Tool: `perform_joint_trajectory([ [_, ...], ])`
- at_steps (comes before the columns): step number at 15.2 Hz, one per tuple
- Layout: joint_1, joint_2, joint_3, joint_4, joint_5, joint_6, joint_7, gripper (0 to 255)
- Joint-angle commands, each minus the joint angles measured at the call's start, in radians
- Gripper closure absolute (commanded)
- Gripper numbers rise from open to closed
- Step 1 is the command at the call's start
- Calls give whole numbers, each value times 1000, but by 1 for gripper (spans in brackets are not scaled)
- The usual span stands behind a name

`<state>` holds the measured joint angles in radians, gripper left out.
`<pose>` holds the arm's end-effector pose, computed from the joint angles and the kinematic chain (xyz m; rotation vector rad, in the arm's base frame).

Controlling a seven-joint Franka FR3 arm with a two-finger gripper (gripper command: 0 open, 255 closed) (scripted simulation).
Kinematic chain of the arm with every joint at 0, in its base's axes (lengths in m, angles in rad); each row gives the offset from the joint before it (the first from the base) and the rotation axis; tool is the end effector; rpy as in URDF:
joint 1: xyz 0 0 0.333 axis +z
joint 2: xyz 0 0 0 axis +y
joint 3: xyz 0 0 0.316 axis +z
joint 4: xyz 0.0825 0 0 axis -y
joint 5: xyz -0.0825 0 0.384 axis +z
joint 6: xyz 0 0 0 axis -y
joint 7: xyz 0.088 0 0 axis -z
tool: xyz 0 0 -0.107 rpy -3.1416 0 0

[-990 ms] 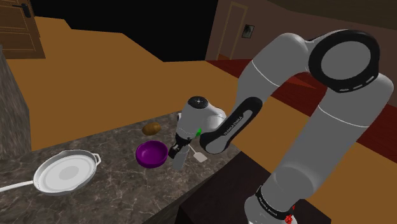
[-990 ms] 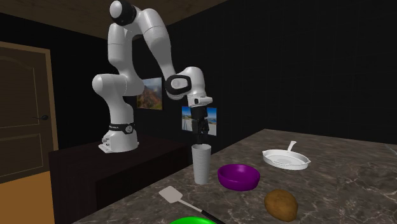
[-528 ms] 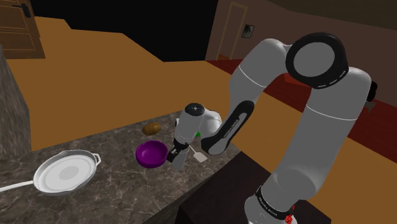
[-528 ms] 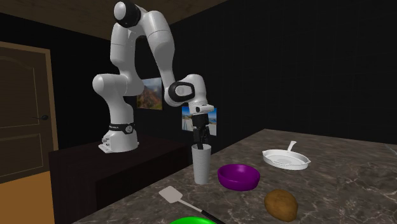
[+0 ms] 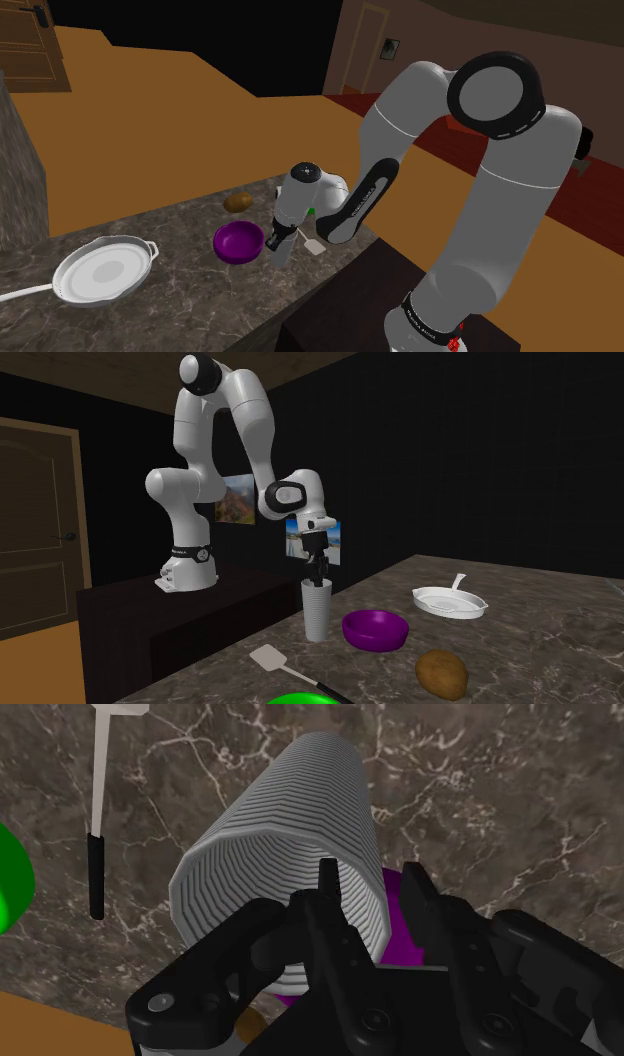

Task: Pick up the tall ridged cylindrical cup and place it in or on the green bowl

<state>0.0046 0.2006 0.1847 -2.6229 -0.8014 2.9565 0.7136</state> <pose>0.4077 0.1308 0.1898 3.0182 0.3771 0.2994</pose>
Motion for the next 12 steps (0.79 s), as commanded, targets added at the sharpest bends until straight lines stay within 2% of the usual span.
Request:
perform_joint_trajectory([
  [1,0,0,0,0,0,0,0,255],
  [8,0,0,0,0,0,0,0,255],
  [12,-48,-72,73,-28,149,-36,-125,255],
])
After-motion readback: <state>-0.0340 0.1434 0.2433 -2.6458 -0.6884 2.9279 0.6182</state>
